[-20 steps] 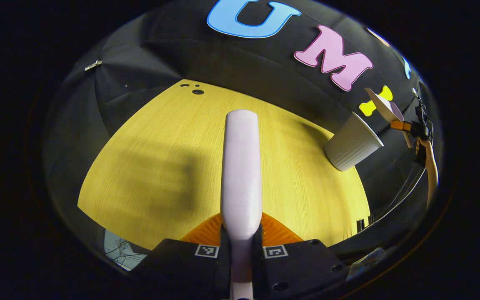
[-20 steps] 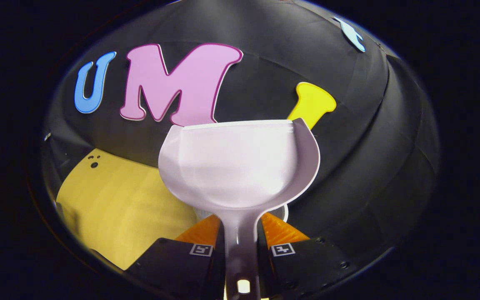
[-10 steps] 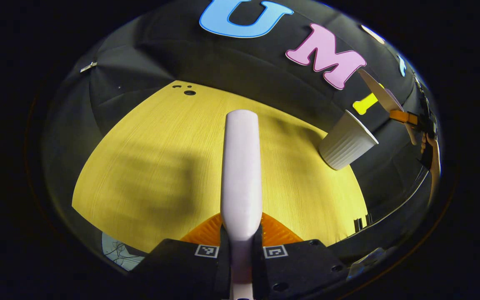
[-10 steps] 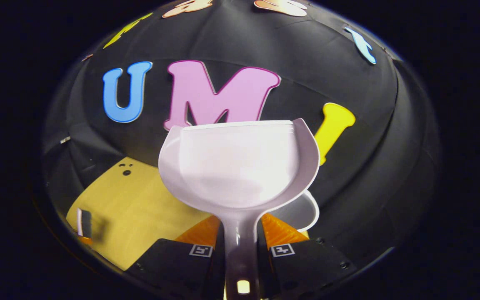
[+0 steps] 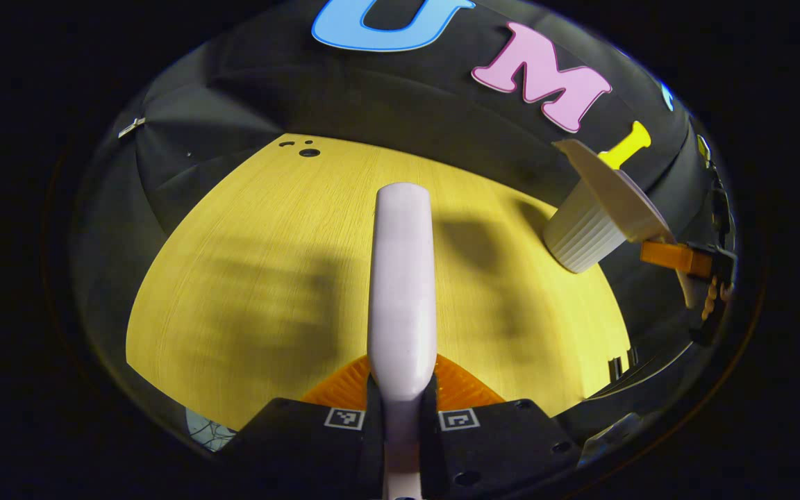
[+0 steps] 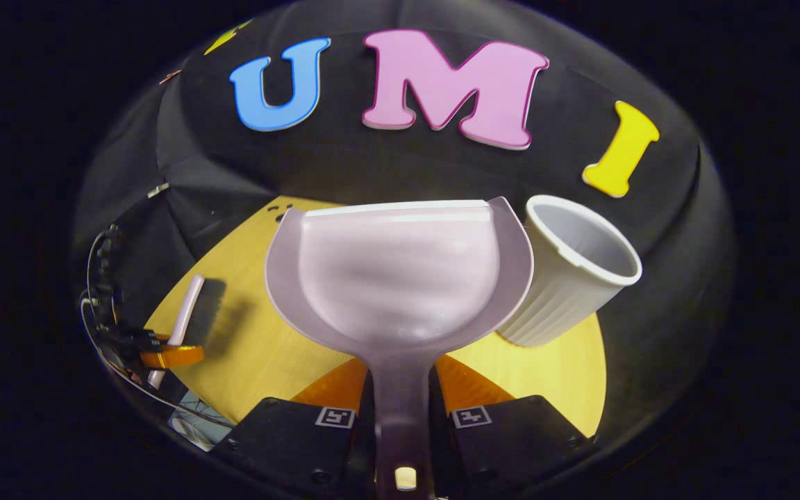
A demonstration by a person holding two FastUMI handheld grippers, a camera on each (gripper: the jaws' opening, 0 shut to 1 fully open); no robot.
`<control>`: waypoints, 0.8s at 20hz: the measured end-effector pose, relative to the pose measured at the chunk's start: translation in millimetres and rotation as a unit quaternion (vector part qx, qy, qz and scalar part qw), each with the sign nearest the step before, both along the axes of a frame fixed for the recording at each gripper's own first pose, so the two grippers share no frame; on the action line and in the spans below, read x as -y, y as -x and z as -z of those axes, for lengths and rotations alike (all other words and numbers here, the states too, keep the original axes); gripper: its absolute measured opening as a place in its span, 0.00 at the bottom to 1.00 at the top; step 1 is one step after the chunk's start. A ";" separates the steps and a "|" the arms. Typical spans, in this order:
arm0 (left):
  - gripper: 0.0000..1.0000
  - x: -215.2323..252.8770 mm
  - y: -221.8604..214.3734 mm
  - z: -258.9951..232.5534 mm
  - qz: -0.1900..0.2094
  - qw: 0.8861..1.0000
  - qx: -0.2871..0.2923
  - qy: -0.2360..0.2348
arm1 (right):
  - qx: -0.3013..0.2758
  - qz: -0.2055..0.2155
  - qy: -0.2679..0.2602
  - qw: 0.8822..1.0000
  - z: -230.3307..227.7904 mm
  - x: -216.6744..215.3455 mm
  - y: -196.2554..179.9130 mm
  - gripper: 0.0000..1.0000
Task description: Pick up the small broom and dustpan from the desktop, sweep the trash into the dustpan with the broom, and then empty the trash into the garbage bin.
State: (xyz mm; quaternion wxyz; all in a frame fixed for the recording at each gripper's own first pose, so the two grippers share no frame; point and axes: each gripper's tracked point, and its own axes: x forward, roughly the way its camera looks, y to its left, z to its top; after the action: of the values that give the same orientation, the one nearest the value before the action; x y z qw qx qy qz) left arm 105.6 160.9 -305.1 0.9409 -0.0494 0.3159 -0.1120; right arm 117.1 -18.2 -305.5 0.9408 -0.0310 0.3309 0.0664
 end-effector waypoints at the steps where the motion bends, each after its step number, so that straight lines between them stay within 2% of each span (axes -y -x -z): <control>1: 0.24 3.7 -2.1 4.3 0.000 1.000 -0.009 -0.008 | -0.023 -0.002 -0.002 1.000 22.7 -4.0 4.5 0.36; 3: 0.24 5.1 -11.0 14.0 0.001 0.999 -0.020 -0.040 | -0.062 -0.002 -0.009 0.998 63.1 -6.7 12.7 0.36; 4: 0.24 4.1 -16.5 19.4 0.001 0.998 -0.025 -0.065 | -0.080 0.000 -0.012 0.997 79.6 -5.6 15.7 0.39; 6: 0.24 5.1 -25.6 29.8 0.002 0.993 -0.036 -0.111 | -0.109 0.005 -0.022 0.994 107.4 -4.2 18.3 0.32; 8: 0.24 11.9 -37.8 36.8 0.000 0.990 -0.053 -0.130 | -0.132 0.010 -0.032 0.991 130.0 -2.1 23.1 0.36; 12: 0.24 27.8 -58.3 41.2 -0.022 0.982 -0.078 -0.168 | -0.156 0.020 -0.036 0.987 151.3 5.1 21.2 0.36; 16: 0.25 40.3 -64.5 47.2 -0.020 0.974 -0.101 -0.199 | -0.167 0.031 -0.044 0.985 164.9 11.9 16.4 0.36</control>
State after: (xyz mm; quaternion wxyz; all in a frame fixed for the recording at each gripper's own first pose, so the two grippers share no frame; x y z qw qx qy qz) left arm 170.1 120.6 -352.3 0.8969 0.1217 0.4245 -0.0225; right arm 100.7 -30.1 -470.3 0.8746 0.0324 0.4804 0.0565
